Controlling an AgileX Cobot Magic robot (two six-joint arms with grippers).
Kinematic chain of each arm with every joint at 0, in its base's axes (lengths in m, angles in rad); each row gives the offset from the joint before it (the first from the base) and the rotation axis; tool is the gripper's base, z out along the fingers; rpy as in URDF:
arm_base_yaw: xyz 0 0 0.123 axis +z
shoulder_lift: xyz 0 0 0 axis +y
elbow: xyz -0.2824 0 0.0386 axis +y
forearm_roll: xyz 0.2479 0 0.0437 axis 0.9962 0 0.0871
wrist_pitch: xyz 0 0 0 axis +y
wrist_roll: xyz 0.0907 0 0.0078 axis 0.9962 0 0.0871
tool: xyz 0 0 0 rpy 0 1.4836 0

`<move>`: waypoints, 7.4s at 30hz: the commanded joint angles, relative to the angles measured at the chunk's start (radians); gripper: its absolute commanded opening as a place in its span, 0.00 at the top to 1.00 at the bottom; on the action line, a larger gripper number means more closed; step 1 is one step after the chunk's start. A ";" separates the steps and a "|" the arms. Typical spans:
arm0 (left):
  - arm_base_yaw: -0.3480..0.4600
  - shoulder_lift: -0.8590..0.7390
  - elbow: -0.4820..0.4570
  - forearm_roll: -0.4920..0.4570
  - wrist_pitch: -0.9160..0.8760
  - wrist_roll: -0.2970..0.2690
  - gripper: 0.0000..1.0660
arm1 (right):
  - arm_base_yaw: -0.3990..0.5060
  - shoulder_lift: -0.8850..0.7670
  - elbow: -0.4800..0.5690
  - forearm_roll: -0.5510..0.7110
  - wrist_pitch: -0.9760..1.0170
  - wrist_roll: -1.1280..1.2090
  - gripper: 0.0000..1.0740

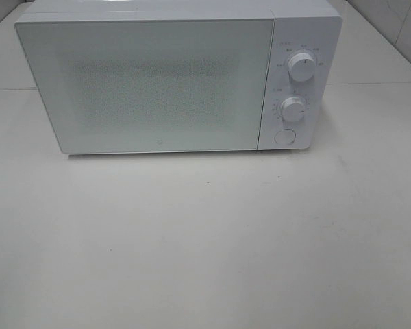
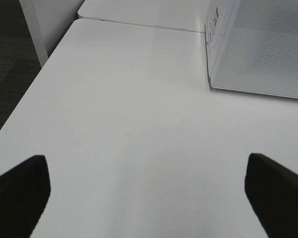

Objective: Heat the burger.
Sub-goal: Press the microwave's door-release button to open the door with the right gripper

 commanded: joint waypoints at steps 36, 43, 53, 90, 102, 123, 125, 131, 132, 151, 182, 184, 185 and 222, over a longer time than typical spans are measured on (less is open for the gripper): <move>-0.007 -0.021 0.000 -0.004 -0.013 -0.003 0.06 | -0.007 0.648 0.117 -0.002 -0.915 0.001 0.42; -0.007 -0.021 0.000 -0.004 -0.013 -0.003 0.06 | -0.007 0.797 0.134 -0.001 -1.046 0.001 0.76; -0.007 -0.021 0.000 -0.004 -0.013 -0.003 0.06 | -0.007 0.971 0.134 0.002 -1.195 0.088 1.00; -0.007 -0.021 0.000 -0.004 -0.013 -0.003 0.06 | 0.254 1.604 0.130 0.338 -1.740 1.207 1.00; -0.007 -0.021 0.000 -0.004 -0.013 -0.003 0.06 | 0.379 1.755 0.014 0.452 -1.787 1.201 1.00; -0.007 -0.021 0.000 -0.004 -0.013 -0.003 0.06 | 0.379 1.946 -0.188 0.533 -1.787 1.182 1.00; -0.007 -0.021 0.000 -0.004 -0.013 -0.003 0.06 | 0.379 1.951 -0.195 0.533 -1.786 1.182 1.00; -0.007 -0.021 0.000 -0.004 -0.013 -0.003 0.06 | 0.379 1.999 -0.230 0.561 -1.786 1.179 1.00; -0.007 -0.021 0.000 -0.004 -0.013 -0.003 0.06 | 0.379 2.004 -0.230 0.568 -1.788 1.177 1.00; -0.007 -0.021 0.000 -0.004 -0.013 -0.003 0.06 | 0.375 2.065 -0.318 0.607 -1.788 1.121 1.00; -0.007 -0.021 0.000 -0.004 -0.013 -0.003 0.06 | 0.375 2.118 -0.437 0.647 -2.157 1.070 1.00; -0.007 -0.021 0.000 -0.004 -0.013 -0.003 0.06 | 0.375 2.128 -0.457 0.638 -2.164 1.069 1.00; -0.007 -0.021 0.000 -0.004 -0.013 -0.003 0.06 | 0.375 2.132 -0.465 0.637 -2.164 1.069 1.00; -0.007 -0.021 0.000 -0.004 -0.013 -0.003 0.06 | 0.367 2.035 -0.346 0.521 -1.889 1.073 1.00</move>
